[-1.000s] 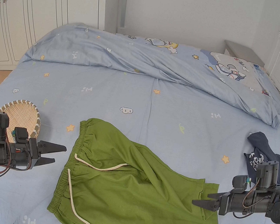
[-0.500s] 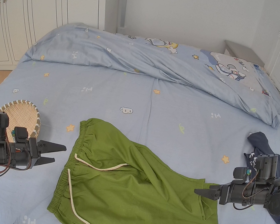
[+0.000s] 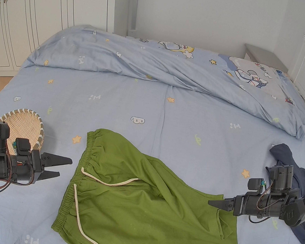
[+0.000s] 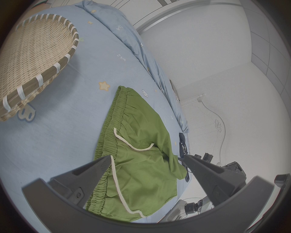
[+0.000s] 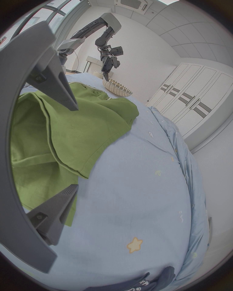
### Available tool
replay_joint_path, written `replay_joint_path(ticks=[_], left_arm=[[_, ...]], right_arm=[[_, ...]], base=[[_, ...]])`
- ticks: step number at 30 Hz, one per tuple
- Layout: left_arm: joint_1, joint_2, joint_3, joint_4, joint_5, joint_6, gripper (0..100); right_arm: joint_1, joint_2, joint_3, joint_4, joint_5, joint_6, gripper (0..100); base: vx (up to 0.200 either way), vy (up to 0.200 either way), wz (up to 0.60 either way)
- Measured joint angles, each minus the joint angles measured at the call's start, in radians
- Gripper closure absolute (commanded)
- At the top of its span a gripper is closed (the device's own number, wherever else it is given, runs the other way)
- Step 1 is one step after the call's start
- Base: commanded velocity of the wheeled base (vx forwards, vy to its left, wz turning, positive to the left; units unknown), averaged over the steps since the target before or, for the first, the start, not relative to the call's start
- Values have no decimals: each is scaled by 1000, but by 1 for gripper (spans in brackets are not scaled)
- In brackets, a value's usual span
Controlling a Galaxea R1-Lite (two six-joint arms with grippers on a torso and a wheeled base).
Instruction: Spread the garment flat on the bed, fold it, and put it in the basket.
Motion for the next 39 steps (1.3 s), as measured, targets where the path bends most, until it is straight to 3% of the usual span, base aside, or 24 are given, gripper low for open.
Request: replay_joint_path(ticks=[23,24,39], left_arm=[[2,0,-2,0,0,0,0],[1,0,-2,0,0,0,0],[3,0,-2,0,0,0,0]], right_arm=[[23,75,-74,-2,-5,13,0],[24,76,-75,-2,-5,13,100],[29,85,-77,-2,-5,11,100]], base=[[0,0,0],[0,0,0],[0,0,0]])
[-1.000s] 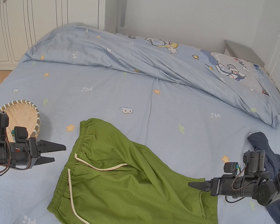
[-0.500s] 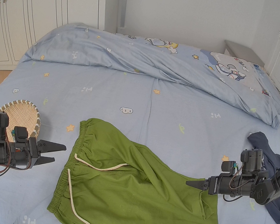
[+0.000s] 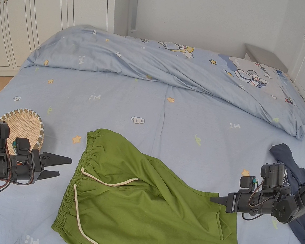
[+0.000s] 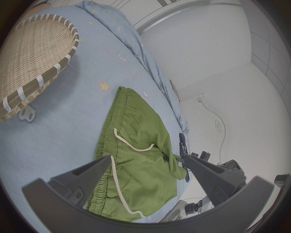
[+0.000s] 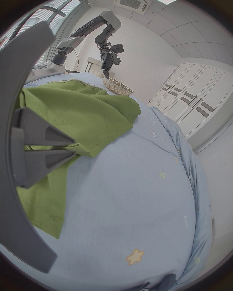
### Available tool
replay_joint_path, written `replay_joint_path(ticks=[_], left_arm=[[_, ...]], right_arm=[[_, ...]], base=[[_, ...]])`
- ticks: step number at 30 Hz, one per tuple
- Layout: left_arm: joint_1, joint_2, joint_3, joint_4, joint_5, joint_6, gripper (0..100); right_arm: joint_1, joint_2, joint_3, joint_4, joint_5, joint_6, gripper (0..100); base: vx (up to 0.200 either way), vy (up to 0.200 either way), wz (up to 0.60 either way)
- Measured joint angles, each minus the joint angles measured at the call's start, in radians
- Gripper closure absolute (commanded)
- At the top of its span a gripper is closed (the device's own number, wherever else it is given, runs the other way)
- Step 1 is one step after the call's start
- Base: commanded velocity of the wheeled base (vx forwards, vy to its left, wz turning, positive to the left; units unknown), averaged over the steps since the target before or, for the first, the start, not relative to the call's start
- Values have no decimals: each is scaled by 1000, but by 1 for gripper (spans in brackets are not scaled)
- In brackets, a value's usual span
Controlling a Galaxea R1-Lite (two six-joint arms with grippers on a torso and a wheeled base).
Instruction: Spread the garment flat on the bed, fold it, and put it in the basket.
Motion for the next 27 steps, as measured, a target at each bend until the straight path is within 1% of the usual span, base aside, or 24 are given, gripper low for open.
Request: replay_joint_path(ticks=[13,20,27], left_arm=[[4,1,-2,0,0,0,0],[5,2,-5,0,0,0,0],[10,4,-13,0,0,-1,0]], right_arm=[[-10,-4,-13,2,-5,2,100],[-19,-31,-72,17,-12,52,100],[-31,-46,-149,51,-13,64,100]], base=[[0,0,0],[0,0,0],[0,0,0]])
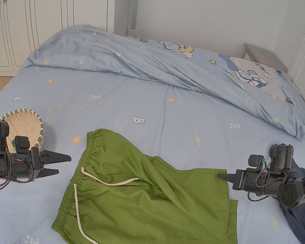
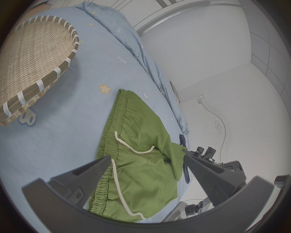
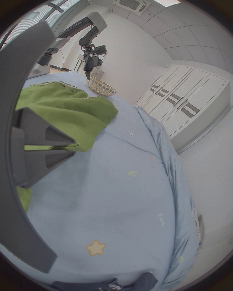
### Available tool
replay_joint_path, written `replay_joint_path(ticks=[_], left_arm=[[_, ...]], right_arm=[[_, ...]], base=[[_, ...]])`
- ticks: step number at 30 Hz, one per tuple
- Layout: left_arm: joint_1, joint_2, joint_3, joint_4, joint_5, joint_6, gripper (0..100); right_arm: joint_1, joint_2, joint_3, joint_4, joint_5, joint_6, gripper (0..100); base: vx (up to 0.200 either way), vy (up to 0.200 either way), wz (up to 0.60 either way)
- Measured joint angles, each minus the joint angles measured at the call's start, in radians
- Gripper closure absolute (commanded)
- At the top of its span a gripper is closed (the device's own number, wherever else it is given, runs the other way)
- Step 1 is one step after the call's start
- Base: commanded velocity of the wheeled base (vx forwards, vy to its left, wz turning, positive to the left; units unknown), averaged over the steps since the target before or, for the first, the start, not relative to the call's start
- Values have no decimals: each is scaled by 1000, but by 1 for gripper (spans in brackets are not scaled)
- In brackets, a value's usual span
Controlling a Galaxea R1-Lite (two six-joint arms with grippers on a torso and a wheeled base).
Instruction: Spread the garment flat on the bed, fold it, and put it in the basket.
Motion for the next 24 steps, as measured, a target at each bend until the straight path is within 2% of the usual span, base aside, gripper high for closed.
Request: replay_joint_path(ticks=[8,24], left_arm=[[8,-1,-16,0,2,-2,0],[42,-1,-25,0,0,-1,0]], right_arm=[[-15,4,-113,55,0,18,100],[-60,129,-455,187,-1,33,100]], base=[[0,0,0],[0,0,0]])
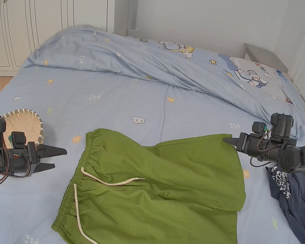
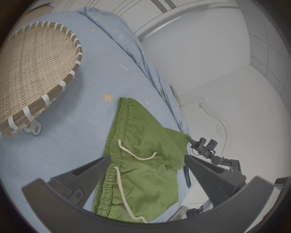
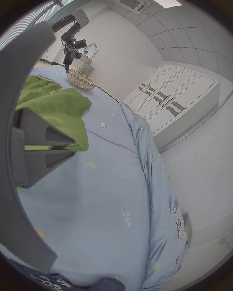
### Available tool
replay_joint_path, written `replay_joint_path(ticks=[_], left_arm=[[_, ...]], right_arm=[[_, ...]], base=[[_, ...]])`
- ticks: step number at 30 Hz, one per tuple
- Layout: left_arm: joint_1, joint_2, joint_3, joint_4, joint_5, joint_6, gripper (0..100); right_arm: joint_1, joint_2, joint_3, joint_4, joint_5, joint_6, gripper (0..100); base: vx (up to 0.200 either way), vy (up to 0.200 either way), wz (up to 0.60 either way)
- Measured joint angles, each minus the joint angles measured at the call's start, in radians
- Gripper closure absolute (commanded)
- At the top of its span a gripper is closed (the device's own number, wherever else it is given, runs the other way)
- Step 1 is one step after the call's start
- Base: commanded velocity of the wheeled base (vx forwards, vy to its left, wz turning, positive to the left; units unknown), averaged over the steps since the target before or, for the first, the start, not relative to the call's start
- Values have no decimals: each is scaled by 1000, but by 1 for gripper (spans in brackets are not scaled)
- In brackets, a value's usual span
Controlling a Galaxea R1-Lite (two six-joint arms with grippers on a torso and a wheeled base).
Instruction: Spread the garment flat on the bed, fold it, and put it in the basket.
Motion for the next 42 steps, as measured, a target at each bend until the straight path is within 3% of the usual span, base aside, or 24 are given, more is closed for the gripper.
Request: replay_joint_path(ticks=[15,35,36,42], left_arm=[[-6,3,17,0,0,3,0],[-6,30,19,-1,0,11,0],[-6,33,19,-1,0,22,0],[-3,40,20,-1,-1,53,0]], right_arm=[[-42,155,-306,116,-6,2,100],[-46,294,-549,213,-51,-1,100],[-46,298,-552,217,-52,-1,0],[-46,311,-570,236,-64,-1,0]], base=[[0,0,0],[0,0,0],[0,0,0],[0,0,0]])
